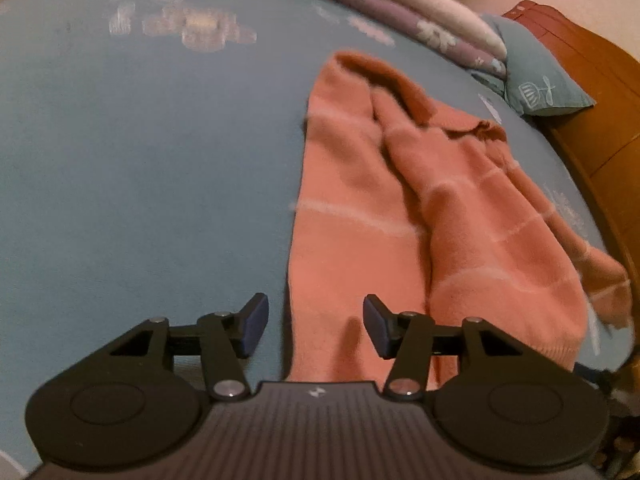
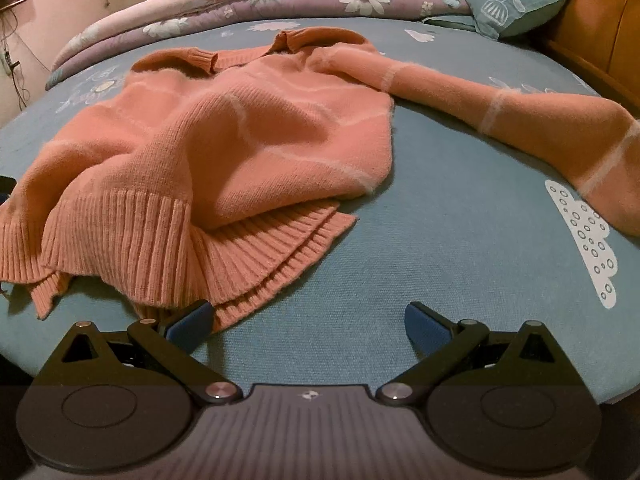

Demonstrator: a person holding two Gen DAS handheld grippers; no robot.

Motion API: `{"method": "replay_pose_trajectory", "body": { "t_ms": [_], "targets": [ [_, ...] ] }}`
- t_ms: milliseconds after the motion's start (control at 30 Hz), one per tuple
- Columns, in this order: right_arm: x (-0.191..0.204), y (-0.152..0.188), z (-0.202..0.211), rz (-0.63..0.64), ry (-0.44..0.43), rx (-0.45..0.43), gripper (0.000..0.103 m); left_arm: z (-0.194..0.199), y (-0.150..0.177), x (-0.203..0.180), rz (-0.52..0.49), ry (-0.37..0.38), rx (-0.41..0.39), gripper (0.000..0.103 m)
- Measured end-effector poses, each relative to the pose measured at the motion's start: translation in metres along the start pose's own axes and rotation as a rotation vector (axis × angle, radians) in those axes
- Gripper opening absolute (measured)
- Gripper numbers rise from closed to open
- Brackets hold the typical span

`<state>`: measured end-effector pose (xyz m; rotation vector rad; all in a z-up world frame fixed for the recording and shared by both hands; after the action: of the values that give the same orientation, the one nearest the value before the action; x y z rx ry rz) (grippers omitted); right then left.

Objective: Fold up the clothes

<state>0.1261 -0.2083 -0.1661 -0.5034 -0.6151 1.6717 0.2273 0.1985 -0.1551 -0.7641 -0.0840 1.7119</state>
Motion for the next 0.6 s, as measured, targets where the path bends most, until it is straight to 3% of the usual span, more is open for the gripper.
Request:
{"method": "replay_pose_trajectory", "body": {
  "t_ms": [100, 133, 200, 267, 367, 433, 500, 533, 600],
  "targets": [
    [-0.001, 0.000, 0.000, 0.007, -0.002, 0.002, 0.103, -0.011, 0.006, 0.000, 0.043, 0.065, 0.041, 0.053],
    [-0.001, 0.000, 0.000, 0.011, -0.004, 0.001, 0.103, -0.010, 0.009, -0.005, 0.034, 0.120, 0.061, 0.055],
    [0.000, 0.000, -0.001, 0.022, -0.001, -0.002, 0.103, -0.004, 0.017, -0.015, -0.013, 0.213, 0.084, 0.065],
    [0.001, 0.001, -0.001, 0.034, 0.007, -0.004, 0.103, 0.003, 0.021, -0.021, -0.077, 0.227, 0.061, 0.065],
    [0.003, 0.000, -0.004, 0.042, 0.023, -0.009, 0.103, 0.002, 0.017, -0.020, -0.062, 0.226, 0.044, 0.063],
    [0.003, -0.001, -0.005, 0.036, 0.027, -0.009, 0.103, -0.006, 0.016, -0.019, -0.061, 0.186, 0.049, 0.050],
    [0.003, -0.002, -0.004, 0.038, 0.023, -0.006, 0.103, -0.013, 0.017, -0.018, -0.080, 0.135, 0.054, 0.030],
    [0.002, -0.001, -0.004, 0.040, 0.019, -0.006, 0.103, -0.015, 0.017, -0.020, -0.102, 0.116, 0.050, 0.028],
    [0.002, -0.001, -0.004, 0.046, 0.013, -0.009, 0.103, -0.006, 0.020, -0.027, -0.203, 0.105, 0.008, 0.011]
  ]
}}
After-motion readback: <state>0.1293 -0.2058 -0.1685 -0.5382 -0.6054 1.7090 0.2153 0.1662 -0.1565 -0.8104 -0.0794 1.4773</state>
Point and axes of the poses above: each gripper's, at about its wrist camera, not at the fingertips, and z roughly against the way its jaws point, x to its left, y to its underside, the point moved 6 cm from there along -z, roughly the way its jaws point, and after that the axes turned 6 degrees about z, right-handed, at the moved point
